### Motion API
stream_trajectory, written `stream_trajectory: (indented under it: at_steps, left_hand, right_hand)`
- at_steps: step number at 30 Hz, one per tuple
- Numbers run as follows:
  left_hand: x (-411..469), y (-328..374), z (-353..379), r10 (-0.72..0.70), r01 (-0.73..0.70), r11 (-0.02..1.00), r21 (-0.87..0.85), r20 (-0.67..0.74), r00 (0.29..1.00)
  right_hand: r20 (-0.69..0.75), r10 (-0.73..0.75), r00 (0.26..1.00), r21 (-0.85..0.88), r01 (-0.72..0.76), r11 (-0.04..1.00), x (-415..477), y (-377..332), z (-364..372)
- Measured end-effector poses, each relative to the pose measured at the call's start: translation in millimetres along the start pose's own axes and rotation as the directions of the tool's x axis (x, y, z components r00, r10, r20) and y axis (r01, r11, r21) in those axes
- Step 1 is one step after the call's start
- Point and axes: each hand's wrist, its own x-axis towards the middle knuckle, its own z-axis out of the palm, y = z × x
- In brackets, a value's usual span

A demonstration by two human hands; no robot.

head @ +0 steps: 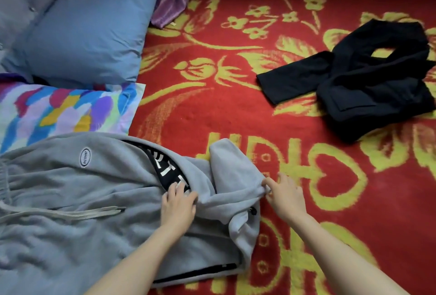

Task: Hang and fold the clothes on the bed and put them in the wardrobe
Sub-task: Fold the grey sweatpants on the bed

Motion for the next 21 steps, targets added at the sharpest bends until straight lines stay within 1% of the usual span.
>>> stream_trajectory:
  at_steps: [2, 3, 4, 5, 7, 8, 9, 10, 11, 12, 13, 14, 16, 17, 18, 19, 21]
  left_hand:
    - [7, -4, -2, 0.099, -0.101, 0.995, -0.011, -0.107, 0.989]
    - [9, -7, -4, 0.121, -0.123, 0.992, -0.022, -0.078, 0.990]
    - [11, -9, -5, 0.112, -0.113, 0.992, -0.046, -0.022, 0.993]
    - [13, -12, -5, 0.093, -0.091, 0.993, -0.073, 0.025, 0.995]
    - [19, -16, -9, 0.065, -0.064, 0.994, -0.090, 0.012, 0.998]
    - [21, -15, -15, 0.065, -0.066, 0.994, -0.089, -0.011, 0.998]
    - [25, -13, -24, 0.071, -0.077, 0.992, -0.103, -0.063, 0.996]
    - [29, -8, -34, 0.077, -0.096, 0.988, -0.119, -0.156, 0.985]
    - [34, -3, -44, 0.064, -0.104, 0.984, -0.141, -0.266, 0.962]
    - [40, 2, -52, 0.018, -0.093, 0.979, -0.182, -0.375, 0.927]
    - [45, 6, -59, -0.051, -0.067, 0.967, -0.245, -0.446, 0.894]
    - [49, 10, -66, -0.105, -0.033, 0.952, -0.305, -0.426, 0.899]
    - [49, 16, -64, -0.122, 0.014, 0.944, -0.330, -0.309, 0.943]
    - [45, 18, -57, -0.108, 0.023, 0.951, -0.309, -0.260, 0.959]
    - [39, 20, -48, -0.089, 0.029, 0.960, -0.279, -0.205, 0.975]
    - [30, 21, -38, -0.072, 0.036, 0.969, -0.243, -0.141, 0.987]
    - [11, 22, -15, -0.035, 0.034, 0.986, -0.163, -0.003, 0.999]
  right_hand:
    - [0.015, 0.002, 1.000, 0.044, -0.003, 0.999, 1, 4, -6]
    - [-0.004, -0.011, 1.000, 0.110, 0.012, 0.994, 4, 6, -12]
    - [-0.056, -0.023, 0.998, 0.214, 0.035, 0.976, 6, 8, -22]
    - [-0.109, -0.026, 0.994, 0.352, 0.063, 0.934, 9, 11, -36]
    - [-0.215, 0.019, 0.976, 0.607, 0.118, 0.786, 12, 19, -73]
    - [-0.269, 0.079, 0.960, 0.685, 0.133, 0.716, 15, 26, -94]
    - [-0.314, 0.142, 0.939, 0.723, 0.139, 0.677, 20, 34, -115]
    - [-0.338, 0.201, 0.919, 0.739, 0.128, 0.661, 27, 41, -135]
    - [-0.361, 0.247, 0.899, 0.740, 0.115, 0.663, 35, 48, -153]
    - [-0.382, 0.285, 0.879, 0.725, 0.094, 0.682, 45, 56, -168]
    - [-0.399, 0.326, 0.857, 0.688, 0.045, 0.725, 55, 62, -180]
    - [-0.415, 0.357, 0.837, 0.616, -0.030, 0.787, 64, 67, -187]
    - [-0.418, 0.383, 0.824, 0.437, -0.187, 0.880, 75, 72, -187]
    - [-0.403, 0.392, 0.827, 0.379, -0.239, 0.894, 78, 71, -180]
    - [-0.371, 0.416, 0.831, 0.368, -0.279, 0.887, 77, 69, -169]
    - [-0.322, 0.439, 0.839, 0.377, -0.312, 0.872, 73, 66, -152]
    - [-0.203, 0.432, 0.879, 0.343, -0.349, 0.872, 59, 63, -108]
